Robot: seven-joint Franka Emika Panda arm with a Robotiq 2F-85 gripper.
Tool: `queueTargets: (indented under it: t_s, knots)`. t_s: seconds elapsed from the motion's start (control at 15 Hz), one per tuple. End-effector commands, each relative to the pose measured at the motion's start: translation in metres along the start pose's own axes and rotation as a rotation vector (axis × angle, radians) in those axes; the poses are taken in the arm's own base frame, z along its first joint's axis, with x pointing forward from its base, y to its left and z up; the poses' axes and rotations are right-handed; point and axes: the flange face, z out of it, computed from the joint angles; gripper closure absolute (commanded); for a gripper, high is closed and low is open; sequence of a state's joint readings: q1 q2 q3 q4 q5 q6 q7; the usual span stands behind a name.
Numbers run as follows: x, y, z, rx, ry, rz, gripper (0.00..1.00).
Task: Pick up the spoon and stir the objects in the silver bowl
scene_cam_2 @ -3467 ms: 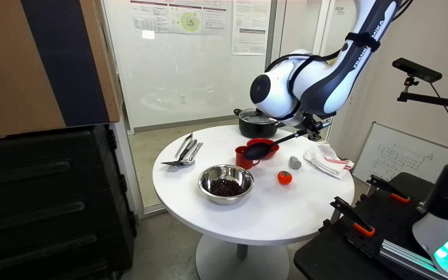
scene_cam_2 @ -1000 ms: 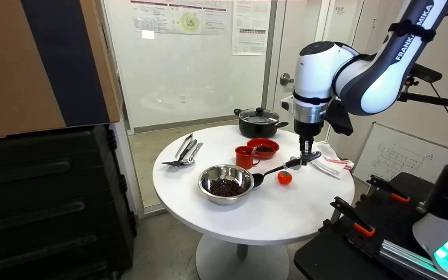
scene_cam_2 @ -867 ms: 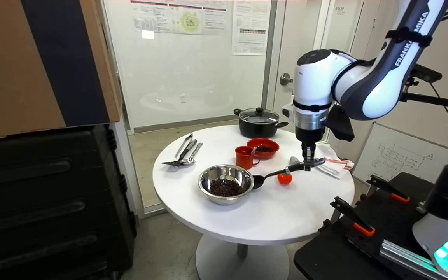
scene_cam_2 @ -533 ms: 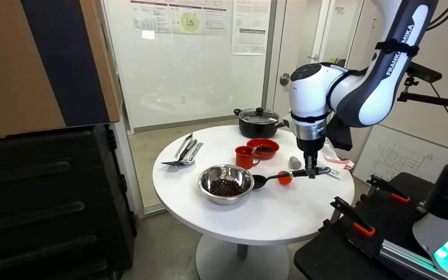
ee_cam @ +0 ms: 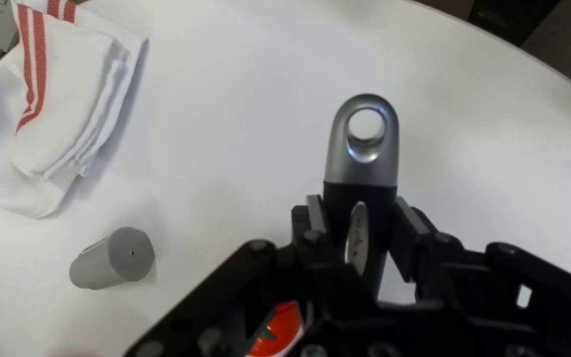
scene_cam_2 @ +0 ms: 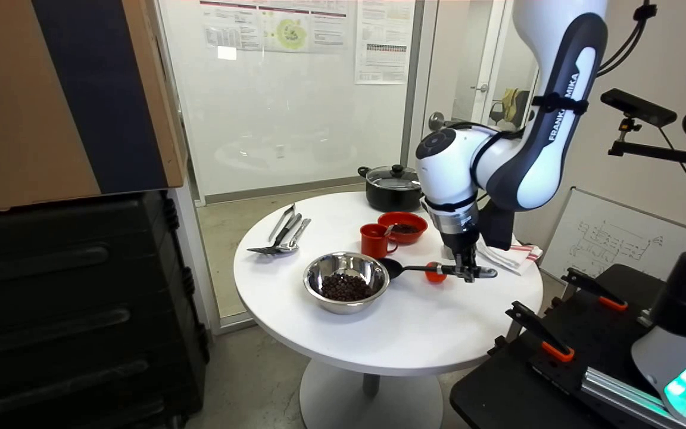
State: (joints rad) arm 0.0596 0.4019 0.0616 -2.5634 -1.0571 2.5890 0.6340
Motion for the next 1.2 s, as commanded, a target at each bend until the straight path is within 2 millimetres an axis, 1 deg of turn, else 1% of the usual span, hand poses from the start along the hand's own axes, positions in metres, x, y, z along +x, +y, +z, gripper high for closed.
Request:
queueTargets:
  t_s: [0.0,0.27,0.47,0.53,0.6,0.67,0.8,0.87,0.93,1.0,1.13]
  knots:
    - [0.037,-0.011,0.02,-0.027,-0.026,0.011,0.9]
    - [0.065,-0.017,0.022,-0.011,-0.008,0.01,0.9]
    - [0.077,-0.015,0.019,-0.004,0.005,0.035,0.9]
    - [0.079,-0.014,0.018,-0.001,0.008,0.044,0.4]
    - [0.079,-0.011,0.016,0.0,0.008,0.055,0.39]
    - [0.079,-0.008,0.015,0.001,0.01,0.064,0.33]
    - [0.078,-0.003,0.015,0.002,0.01,0.081,0.19]
    - [0.077,0.0,0.015,0.005,0.01,0.09,0.1]
    - [0.076,0.003,0.015,0.007,0.009,0.095,0.04]
    - [0.074,0.005,0.013,0.016,0.009,0.095,0.01]
    - [0.066,0.004,0.002,0.035,0.022,0.067,0.0]
